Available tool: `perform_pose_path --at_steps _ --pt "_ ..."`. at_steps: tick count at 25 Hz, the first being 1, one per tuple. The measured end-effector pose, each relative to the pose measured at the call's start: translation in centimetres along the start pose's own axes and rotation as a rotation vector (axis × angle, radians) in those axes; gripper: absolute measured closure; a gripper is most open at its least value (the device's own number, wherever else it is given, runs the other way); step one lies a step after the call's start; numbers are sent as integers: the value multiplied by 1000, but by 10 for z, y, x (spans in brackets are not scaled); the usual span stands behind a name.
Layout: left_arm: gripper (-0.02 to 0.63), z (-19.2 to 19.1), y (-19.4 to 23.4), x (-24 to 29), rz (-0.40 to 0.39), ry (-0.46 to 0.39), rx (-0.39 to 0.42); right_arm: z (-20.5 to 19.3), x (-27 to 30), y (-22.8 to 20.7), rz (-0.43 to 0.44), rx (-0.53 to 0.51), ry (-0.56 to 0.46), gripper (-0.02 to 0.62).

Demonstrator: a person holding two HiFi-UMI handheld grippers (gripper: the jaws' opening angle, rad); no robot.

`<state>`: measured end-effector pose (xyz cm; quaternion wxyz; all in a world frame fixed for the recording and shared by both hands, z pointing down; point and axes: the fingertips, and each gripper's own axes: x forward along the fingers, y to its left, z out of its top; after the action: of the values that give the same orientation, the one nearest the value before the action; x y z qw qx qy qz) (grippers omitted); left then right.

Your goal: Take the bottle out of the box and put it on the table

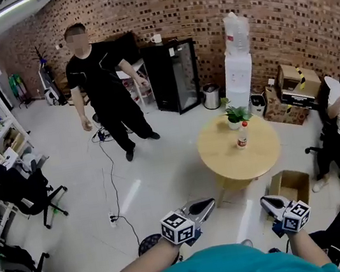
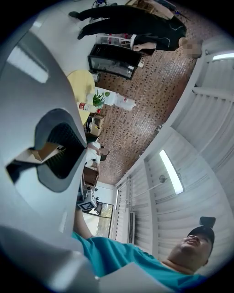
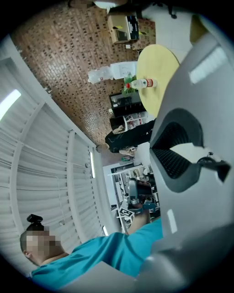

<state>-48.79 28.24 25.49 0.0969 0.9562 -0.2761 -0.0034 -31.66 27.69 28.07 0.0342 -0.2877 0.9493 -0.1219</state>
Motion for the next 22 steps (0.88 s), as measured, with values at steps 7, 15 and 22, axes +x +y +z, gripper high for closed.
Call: perform_pose_path --at_steps 7,15,22 --pt "606 23 6 -104 -49 -37 -34 7 41 103 -31 8 17 594" --pt "606 78 -34 -117 -35 -110 -44 42 18 131 -53 -38 45 594" --pt "606 51 -112 -59 -26 -97 -100 35 -79 127 -30 -69 60 595"
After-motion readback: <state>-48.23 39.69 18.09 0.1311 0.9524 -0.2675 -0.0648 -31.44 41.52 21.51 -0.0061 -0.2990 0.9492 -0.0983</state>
